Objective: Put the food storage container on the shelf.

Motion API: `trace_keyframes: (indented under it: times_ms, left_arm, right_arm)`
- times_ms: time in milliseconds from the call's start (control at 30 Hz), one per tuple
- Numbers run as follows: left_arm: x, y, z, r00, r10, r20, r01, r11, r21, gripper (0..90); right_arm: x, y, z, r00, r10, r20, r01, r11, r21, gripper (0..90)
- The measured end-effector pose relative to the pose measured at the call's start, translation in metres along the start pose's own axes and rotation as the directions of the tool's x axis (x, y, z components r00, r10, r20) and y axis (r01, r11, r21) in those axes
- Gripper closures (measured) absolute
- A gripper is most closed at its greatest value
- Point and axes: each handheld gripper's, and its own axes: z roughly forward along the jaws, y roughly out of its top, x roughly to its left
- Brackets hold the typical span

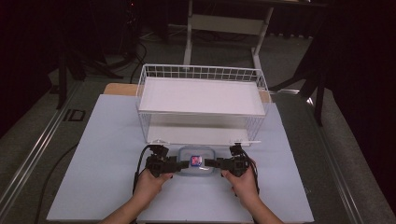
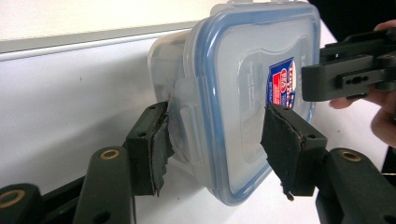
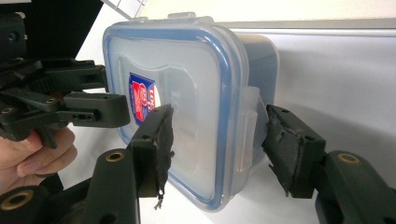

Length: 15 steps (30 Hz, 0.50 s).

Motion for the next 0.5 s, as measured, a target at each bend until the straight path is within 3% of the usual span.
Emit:
trace_keyframes:
  times_ms: [133, 333, 500]
  left_arm:
    - [-0.006, 0.0, -0.001, 0.9993, 0.017, -0.032, -0.017, 0.9998, 0.005, 43.8]
    - [-0.011, 0.011, -0.007, 0.9983, 0.047, -0.035, -0.049, 0.9966, -0.066, 43.9]
    - [-0.011, 0.022, -0.006, 0.9962, 0.076, -0.043, -0.082, 0.9865, -0.142, 44.0]
  right_arm:
    - [0.003, 0.001, -0.001, 0.9998, -0.016, 0.01, 0.016, 1.0, -0.005, 43.4]
    - [0.013, 0.013, -0.011, 0.9963, -0.078, 0.036, 0.08, 0.995, -0.057, 43.0]
    - [0.014, 0.024, -0.017, 0.993, -0.106, 0.052, 0.111, 0.987, -0.115, 42.9]
